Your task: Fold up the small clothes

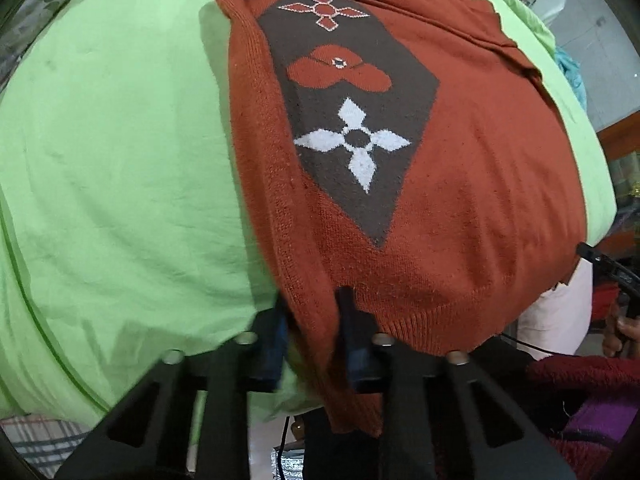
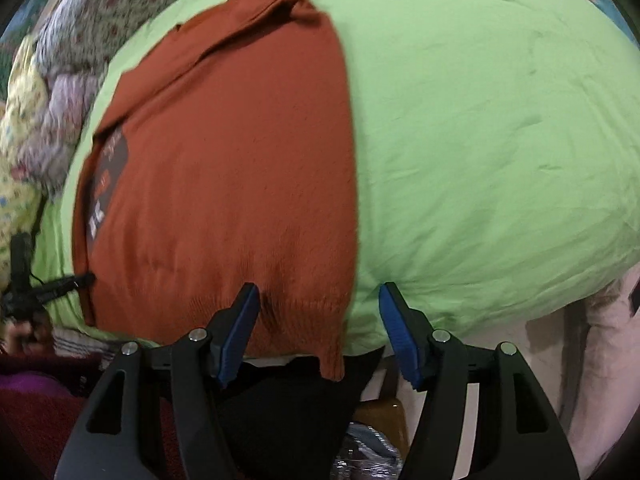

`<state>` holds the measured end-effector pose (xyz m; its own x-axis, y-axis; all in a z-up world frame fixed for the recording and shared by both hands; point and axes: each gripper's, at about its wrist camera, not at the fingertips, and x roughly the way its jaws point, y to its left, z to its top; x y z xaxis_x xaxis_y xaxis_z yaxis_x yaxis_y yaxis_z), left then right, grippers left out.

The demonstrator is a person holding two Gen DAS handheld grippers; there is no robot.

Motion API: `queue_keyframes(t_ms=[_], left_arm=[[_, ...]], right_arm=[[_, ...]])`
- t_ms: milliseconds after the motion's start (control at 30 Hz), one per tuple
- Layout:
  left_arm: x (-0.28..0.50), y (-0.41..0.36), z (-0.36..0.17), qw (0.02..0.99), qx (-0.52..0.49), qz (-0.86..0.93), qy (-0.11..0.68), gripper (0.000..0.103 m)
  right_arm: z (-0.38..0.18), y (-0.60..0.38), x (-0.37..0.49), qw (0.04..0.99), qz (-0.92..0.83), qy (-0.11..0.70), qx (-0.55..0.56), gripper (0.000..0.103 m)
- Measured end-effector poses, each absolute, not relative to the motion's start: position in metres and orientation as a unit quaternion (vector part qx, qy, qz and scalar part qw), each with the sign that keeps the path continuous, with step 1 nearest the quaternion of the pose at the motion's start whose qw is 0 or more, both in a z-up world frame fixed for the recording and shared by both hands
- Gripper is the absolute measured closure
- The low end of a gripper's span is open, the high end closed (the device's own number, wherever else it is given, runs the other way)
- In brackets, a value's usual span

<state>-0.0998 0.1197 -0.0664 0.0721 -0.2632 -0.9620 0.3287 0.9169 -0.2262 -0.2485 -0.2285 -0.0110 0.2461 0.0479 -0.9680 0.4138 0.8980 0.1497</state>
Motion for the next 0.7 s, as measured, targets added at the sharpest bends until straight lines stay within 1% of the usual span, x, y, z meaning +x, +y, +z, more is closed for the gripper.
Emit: queue_keyframes(t_ms=[33,100,133,167,300,367,433,533,633,700], left_arm=[[-0.098,0.123,-0.066,0.731,0.022,-0.210,0.649,0.095],[-0.101,0.129,-0.062,0.735,0.016,-0.225,0.640,0.097],[-0.105,0.135,-0.059,0.738,0.007,-0.234,0.633,0.098],[-0.107,0.141,-0.056,0.741,-0.006,-0.243,0.626,0.098],[-0.108,0.175,-0.041,0.747,-0.096,-0.278,0.596,0.098],[-0.109,0.196,-0.036,0.746,-0.134,-0.293,0.583,0.099],[-0.108,0.206,-0.033,0.742,-0.169,-0.303,0.574,0.100],[-0.106,0.214,-0.041,0.734,-0.197,-0.302,0.575,0.100],[-0.105,0.215,-0.048,0.725,-0.214,-0.291,0.587,0.100],[-0.105,0.208,-0.039,0.728,-0.222,-0.297,0.576,0.100]], right_arm=[[-0.012,-0.226,-0.247,0.767,-0.122,0.604,0.179,0.043],[-0.013,-0.222,-0.244,0.766,-0.130,0.609,0.157,0.054],[-0.011,-0.220,-0.244,0.766,-0.134,0.613,0.141,0.070],[-0.009,-0.221,-0.245,0.766,-0.124,0.614,0.144,0.095],[0.003,-0.229,-0.250,0.770,-0.069,0.595,0.217,0.095],[0.010,-0.236,-0.253,0.775,-0.056,0.566,0.277,0.095],[0.014,-0.241,-0.256,0.779,-0.054,0.541,0.311,0.095],[0.019,-0.247,-0.263,0.781,-0.052,0.504,0.364,0.095],[0.016,-0.247,-0.265,0.775,-0.057,0.508,0.372,0.095],[0.018,-0.249,-0.265,0.774,-0.056,0.499,0.385,0.095]])
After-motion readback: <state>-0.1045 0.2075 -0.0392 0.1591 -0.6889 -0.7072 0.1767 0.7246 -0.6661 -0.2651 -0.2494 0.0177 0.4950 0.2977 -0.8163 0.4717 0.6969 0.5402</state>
